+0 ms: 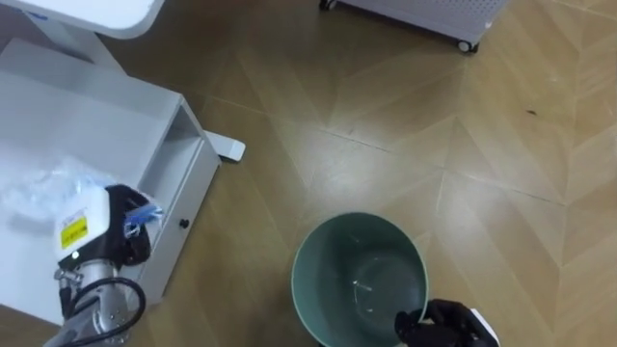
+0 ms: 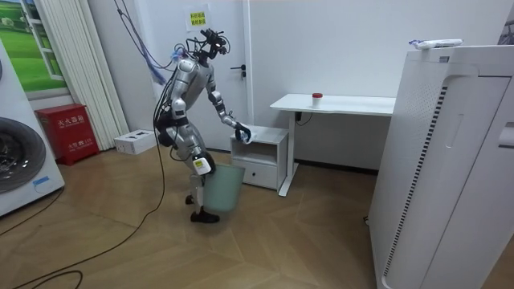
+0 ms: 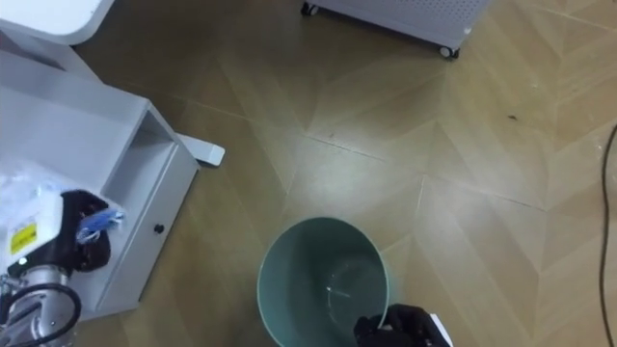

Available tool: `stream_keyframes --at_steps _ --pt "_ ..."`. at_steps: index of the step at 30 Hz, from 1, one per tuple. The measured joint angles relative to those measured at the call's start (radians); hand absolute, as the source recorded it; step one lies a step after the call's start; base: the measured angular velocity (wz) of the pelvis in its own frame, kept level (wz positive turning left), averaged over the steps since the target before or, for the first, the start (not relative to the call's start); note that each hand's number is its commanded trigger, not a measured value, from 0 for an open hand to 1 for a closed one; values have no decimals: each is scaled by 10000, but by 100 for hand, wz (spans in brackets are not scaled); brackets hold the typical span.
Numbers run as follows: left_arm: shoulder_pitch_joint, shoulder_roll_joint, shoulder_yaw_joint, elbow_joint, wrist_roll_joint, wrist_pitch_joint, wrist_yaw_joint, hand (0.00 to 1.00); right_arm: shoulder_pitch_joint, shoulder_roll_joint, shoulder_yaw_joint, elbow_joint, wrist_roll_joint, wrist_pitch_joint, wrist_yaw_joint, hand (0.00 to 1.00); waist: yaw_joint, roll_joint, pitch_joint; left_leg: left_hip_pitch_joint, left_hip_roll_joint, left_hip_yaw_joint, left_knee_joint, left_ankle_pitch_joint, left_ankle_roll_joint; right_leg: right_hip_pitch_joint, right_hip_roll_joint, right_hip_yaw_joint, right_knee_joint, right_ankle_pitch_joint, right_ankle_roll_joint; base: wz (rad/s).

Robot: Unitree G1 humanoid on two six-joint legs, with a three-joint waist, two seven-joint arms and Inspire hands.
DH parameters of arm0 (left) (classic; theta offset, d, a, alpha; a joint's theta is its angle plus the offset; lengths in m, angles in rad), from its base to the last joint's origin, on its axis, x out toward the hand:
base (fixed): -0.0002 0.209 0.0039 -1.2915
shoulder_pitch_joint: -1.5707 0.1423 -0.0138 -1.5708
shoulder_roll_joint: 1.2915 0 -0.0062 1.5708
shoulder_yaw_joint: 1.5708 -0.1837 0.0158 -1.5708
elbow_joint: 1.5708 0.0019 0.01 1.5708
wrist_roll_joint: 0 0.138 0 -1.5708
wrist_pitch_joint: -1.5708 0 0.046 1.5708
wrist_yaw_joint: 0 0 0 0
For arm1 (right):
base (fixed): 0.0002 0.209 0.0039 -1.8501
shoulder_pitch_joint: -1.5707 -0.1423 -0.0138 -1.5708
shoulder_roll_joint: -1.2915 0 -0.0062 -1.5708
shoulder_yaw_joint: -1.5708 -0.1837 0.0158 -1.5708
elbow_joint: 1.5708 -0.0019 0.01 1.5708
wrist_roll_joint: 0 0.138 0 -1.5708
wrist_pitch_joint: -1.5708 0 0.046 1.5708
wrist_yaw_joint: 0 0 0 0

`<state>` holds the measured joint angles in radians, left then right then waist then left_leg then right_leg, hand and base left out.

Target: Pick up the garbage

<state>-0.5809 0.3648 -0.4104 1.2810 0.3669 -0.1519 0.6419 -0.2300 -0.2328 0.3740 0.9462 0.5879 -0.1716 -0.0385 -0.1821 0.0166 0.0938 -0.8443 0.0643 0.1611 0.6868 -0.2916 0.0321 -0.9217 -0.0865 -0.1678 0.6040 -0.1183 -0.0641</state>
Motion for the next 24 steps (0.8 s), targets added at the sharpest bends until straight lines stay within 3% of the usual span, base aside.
stream_keyframes --at_steps 6,16,22,24 --pt "574 -359 -273 336 395 398 -652 100 -323 74 -14 281 2 200 -67 100 133 -6 -2 -81 111 -3 27 0 2 -10 80 -8 -165 90 -1 -3" --pt "672 -409 -453 327 1009 450 -623 100 -439 70 142 510 28 183 -157 100 290 -16 -11 76 103 35 -227 74 47 114 14 -87 -240 148 27 2" --pt "612 -736 -135 164 949 54 21 100 -558 295 180 655 16 -61 -432 100 336 -11 -14 135 103 65 -187 101 49 174 0 -118 -279 176 27 -2" --pt "602 -962 83 -50 918 -400 343 100 -530 466 223 708 7 -260 -505 100 403 -12 -14 271 95 114 -251 119 71 284 -9 -89 -339 192 39 -4"
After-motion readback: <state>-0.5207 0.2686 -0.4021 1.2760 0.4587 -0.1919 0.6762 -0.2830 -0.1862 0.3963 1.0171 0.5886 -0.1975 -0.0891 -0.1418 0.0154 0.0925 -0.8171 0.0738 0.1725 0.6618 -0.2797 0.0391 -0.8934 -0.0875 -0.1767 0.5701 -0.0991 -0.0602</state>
